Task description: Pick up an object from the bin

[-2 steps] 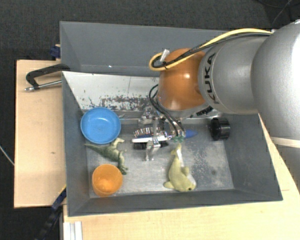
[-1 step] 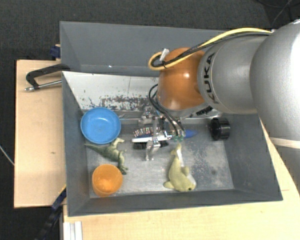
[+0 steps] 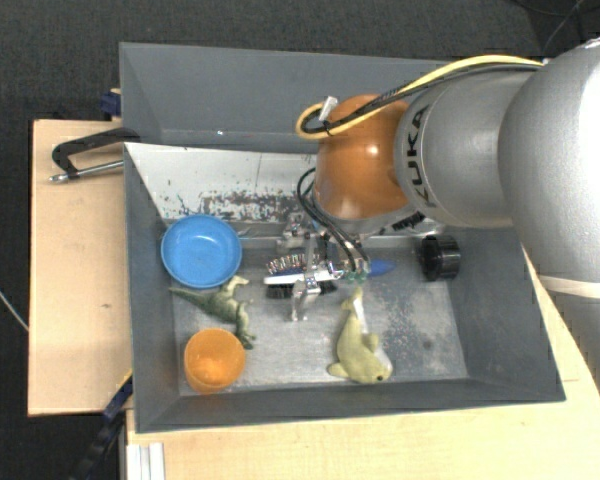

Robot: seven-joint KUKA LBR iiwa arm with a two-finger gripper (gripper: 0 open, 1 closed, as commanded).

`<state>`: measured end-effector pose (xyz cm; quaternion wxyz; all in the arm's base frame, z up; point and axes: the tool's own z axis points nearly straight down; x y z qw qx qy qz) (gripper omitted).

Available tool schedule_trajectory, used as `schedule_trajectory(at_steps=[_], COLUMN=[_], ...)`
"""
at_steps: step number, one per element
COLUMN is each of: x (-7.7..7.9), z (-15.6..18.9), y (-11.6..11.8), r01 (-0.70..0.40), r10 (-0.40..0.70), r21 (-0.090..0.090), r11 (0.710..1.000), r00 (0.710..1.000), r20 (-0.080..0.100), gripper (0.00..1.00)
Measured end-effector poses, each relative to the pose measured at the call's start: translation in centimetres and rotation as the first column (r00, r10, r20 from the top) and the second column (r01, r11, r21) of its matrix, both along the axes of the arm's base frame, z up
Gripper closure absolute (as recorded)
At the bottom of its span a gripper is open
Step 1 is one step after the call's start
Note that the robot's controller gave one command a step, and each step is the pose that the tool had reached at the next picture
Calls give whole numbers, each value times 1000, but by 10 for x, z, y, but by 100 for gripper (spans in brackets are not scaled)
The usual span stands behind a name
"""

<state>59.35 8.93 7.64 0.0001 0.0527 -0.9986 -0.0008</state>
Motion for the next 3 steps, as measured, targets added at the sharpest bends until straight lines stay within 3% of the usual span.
schedule_trajectory(at_steps=[1,2,3], x=[0,2,5], z=[0,2,72], y=[0,1,2], r01=[1,1,2], r10=[-1,-1,-2], r21=[0,2,2], r11=[1000,1000,1000], r00=[1000,1000,1000], r20=[0,8,12], gripper=[0,100,100])
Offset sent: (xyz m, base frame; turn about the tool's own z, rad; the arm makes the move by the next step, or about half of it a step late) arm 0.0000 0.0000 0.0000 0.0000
